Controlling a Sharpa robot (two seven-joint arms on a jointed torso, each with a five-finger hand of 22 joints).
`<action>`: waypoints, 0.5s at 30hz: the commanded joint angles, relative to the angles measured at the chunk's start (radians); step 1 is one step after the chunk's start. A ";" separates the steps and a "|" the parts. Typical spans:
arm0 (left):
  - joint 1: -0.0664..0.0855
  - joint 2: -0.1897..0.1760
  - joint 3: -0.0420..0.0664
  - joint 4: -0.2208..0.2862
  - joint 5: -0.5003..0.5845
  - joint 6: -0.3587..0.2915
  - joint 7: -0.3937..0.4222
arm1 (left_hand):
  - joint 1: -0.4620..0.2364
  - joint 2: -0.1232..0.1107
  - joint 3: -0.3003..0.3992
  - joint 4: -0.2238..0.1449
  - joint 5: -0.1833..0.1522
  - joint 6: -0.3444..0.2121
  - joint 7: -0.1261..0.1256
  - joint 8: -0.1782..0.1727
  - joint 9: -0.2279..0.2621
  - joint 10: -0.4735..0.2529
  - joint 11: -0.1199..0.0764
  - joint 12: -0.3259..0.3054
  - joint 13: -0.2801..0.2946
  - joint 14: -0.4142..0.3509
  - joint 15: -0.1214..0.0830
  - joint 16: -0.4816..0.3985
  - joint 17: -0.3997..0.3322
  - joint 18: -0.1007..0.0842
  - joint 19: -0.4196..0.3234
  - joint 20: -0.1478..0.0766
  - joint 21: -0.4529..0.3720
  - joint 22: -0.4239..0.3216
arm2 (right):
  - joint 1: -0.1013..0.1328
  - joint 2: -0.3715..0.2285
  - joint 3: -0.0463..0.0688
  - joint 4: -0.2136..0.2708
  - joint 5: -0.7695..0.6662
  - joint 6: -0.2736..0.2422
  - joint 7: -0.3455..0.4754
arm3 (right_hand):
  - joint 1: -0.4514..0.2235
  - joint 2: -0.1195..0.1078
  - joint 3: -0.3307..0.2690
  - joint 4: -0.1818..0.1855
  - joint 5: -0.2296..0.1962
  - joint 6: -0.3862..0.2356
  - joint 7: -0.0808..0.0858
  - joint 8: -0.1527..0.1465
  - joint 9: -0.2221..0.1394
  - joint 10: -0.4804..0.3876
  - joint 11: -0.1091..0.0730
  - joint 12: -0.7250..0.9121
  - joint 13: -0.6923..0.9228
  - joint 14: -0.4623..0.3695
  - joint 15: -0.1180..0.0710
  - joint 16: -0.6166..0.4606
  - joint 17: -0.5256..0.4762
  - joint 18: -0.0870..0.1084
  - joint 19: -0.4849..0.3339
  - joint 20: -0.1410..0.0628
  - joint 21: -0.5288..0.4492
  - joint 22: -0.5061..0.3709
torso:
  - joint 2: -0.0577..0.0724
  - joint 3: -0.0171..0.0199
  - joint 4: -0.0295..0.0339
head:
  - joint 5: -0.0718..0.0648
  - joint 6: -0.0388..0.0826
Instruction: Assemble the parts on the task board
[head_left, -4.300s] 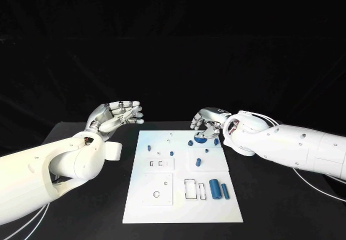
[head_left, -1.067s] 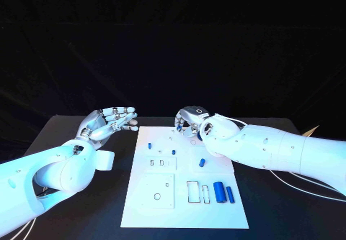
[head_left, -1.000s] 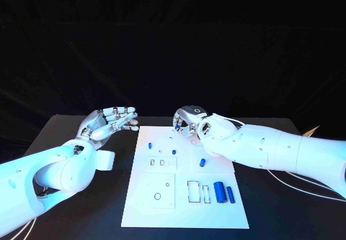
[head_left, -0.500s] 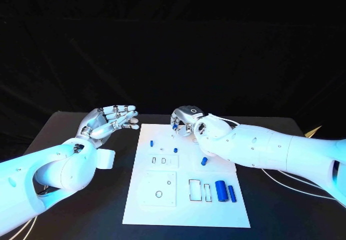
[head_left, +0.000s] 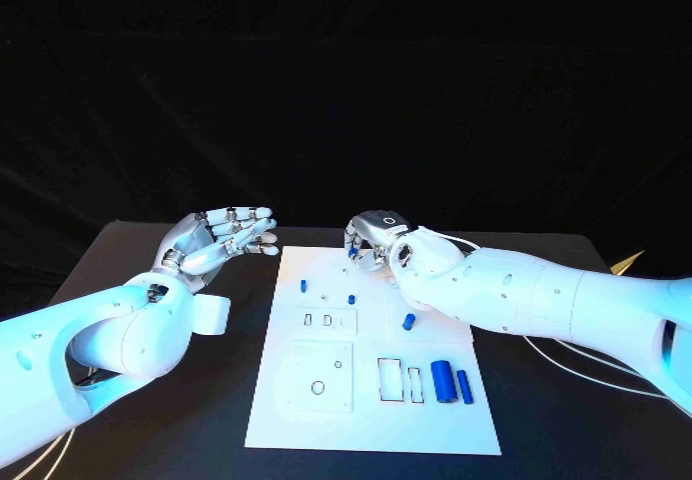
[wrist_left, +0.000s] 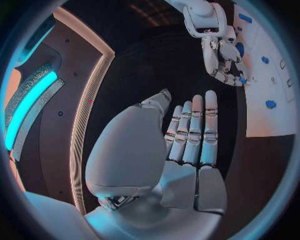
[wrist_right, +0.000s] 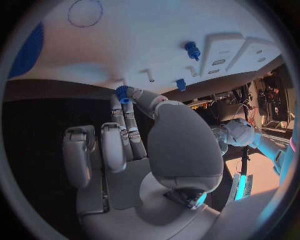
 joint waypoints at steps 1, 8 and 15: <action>0.003 0.002 0.001 0.002 -0.004 0.021 0.007 | -0.003 -0.003 0.006 -0.001 -0.005 -0.004 0.002 0.003 0.002 -0.008 0.001 -0.001 0.000 -0.008 0.000 0.007 0.003 0.017 -0.009 -0.001 0.005 0.003 | -0.001 0.006 0.000 -0.007 -0.022 0.014 -0.010 | 0.016 0.022 0.003 -0.008 0.002 -0.008 0.004 0.001 0.002 0.039 -0.039 0.000 0.046 0.043 -0.005 0.000 -0.003 -0.014 0.066 -0.005 0.000 0.196 | 0.002 -0.0011 0.0009 | -0.002 -0.002; 0.004 0.003 0.001 0.000 -0.004 0.022 0.006 | -0.003 -0.003 0.006 -0.001 -0.005 -0.004 0.002 0.003 0.002 -0.008 0.001 -0.001 0.000 -0.008 0.000 0.007 0.003 0.017 -0.009 -0.001 0.005 0.003 | -0.005 0.016 0.000 -0.016 -0.014 0.023 0.000 | -0.002 0.013 0.004 -0.007 0.002 -0.029 0.010 -0.008 0.009 0.015 -0.031 -0.016 0.050 0.040 0.001 -0.002 -0.011 -0.011 0.056 0.000 -0.009 0.180 | 0.003 -0.0011 0.0029 | 0.000 -0.005; 0.004 0.002 0.001 -0.001 -0.004 0.022 0.005 | -0.003 -0.003 0.006 -0.001 -0.005 -0.004 0.002 0.003 0.002 -0.008 0.001 -0.001 0.000 -0.008 0.000 0.007 0.003 0.017 -0.009 -0.001 0.005 0.003 | -0.006 0.018 0.000 -0.016 -0.006 0.027 0.007 | -0.015 0.004 0.003 -0.003 0.001 -0.039 0.013 -0.012 0.013 -0.002 -0.025 -0.023 0.049 0.038 0.006 -0.004 -0.017 -0.009 0.050 0.005 -0.014 0.173 | 0.002 -0.0027 0.0015 | 0.002 -0.007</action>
